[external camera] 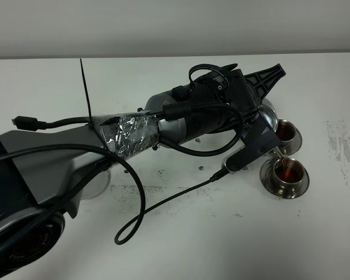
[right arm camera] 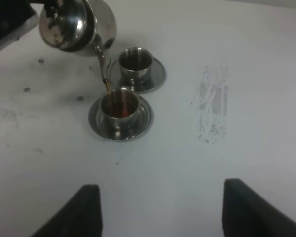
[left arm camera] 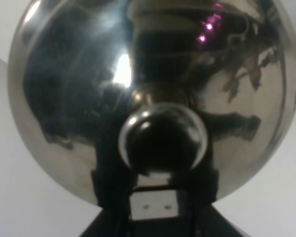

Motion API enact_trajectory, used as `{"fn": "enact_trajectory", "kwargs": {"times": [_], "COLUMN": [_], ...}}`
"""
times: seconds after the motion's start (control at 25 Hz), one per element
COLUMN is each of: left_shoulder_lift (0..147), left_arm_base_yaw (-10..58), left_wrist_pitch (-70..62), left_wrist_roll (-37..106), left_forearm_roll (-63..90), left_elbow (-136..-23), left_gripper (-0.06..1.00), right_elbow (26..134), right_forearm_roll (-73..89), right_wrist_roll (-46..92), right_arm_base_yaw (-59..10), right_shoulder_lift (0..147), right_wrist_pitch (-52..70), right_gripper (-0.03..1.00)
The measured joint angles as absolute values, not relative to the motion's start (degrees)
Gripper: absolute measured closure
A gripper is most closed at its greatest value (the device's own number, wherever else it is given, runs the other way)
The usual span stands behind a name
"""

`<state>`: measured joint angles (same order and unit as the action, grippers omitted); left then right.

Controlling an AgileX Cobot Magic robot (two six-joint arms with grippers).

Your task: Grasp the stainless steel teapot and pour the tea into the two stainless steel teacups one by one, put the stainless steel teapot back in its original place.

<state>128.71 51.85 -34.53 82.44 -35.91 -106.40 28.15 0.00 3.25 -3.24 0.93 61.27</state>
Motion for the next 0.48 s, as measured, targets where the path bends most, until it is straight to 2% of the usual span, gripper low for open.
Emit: {"fn": "enact_trajectory", "kwargs": {"times": [0.48], "left_shoulder_lift": [128.71], "left_arm_base_yaw": [51.85], "left_wrist_pitch": [-34.09], "left_wrist_roll": [82.50], "left_forearm_roll": [-36.69], "left_elbow": [-106.40], "left_gripper": [0.76], "right_elbow": [28.15], "right_forearm_roll": [0.00], "right_wrist_roll": [3.25], "right_arm_base_yaw": [-3.24], "right_shoulder_lift": [0.93], "right_wrist_pitch": [61.27], "right_gripper": [0.46]}}
